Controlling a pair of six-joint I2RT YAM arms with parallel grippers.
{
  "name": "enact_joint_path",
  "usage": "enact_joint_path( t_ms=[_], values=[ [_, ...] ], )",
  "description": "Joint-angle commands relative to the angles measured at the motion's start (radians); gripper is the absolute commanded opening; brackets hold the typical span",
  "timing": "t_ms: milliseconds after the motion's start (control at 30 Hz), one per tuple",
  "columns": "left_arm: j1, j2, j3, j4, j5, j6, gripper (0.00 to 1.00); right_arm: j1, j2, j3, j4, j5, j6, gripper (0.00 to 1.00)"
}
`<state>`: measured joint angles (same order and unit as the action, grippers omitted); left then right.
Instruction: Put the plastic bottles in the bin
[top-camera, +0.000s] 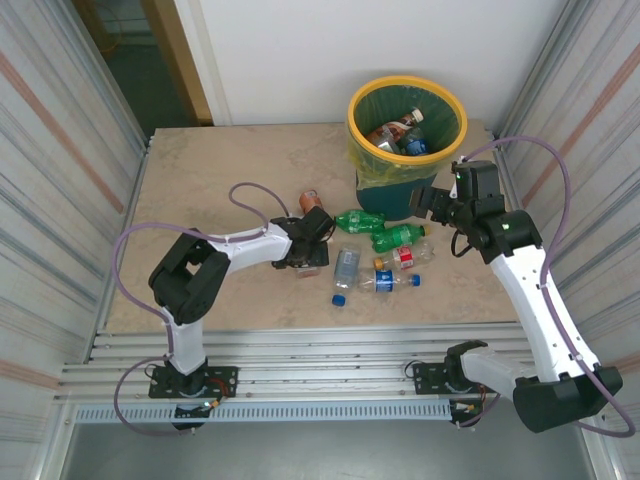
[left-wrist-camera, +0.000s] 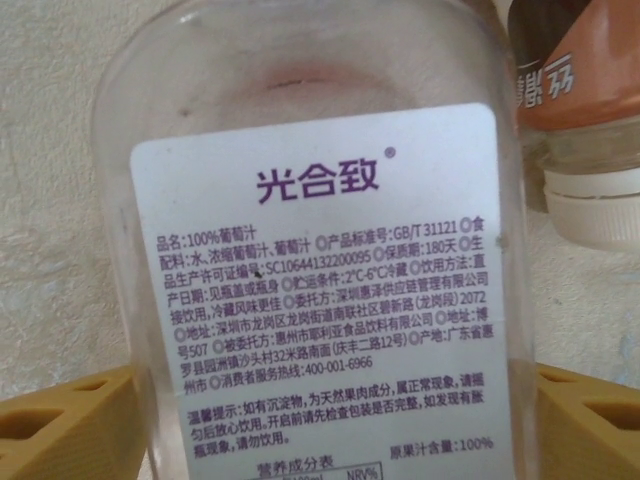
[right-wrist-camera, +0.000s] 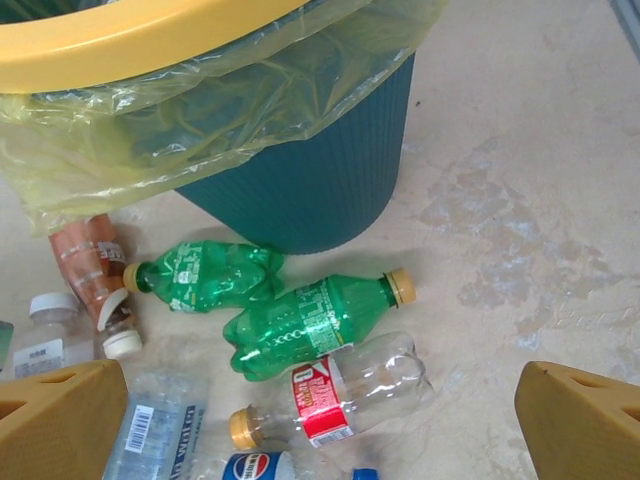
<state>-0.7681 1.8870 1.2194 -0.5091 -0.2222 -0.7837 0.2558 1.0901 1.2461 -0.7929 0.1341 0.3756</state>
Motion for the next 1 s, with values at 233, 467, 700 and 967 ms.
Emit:
enact_joint_path(
  t_ms=[233, 467, 700, 967],
  values=[
    [-0.005, 0.039, 0.004, -0.023, -0.033, 0.007, 0.71, -0.003, -0.002, -0.01, 0.006, -0.01, 0.026, 0.98],
    [0.003, 0.028, -0.019, -0.003, -0.026, 0.01, 0.63, -0.001, -0.002, -0.009, 0.01, -0.016, 0.025, 0.98],
    [0.004, -0.074, -0.076, 0.039, -0.058, 0.043, 0.55, -0.001, -0.007, -0.001, 0.018, -0.045, 0.032, 0.98],
    [0.004, -0.307, -0.187, 0.152, -0.097, 0.166, 0.55, -0.001, -0.008, 0.004, 0.062, -0.158, 0.059, 0.98]
  ],
)
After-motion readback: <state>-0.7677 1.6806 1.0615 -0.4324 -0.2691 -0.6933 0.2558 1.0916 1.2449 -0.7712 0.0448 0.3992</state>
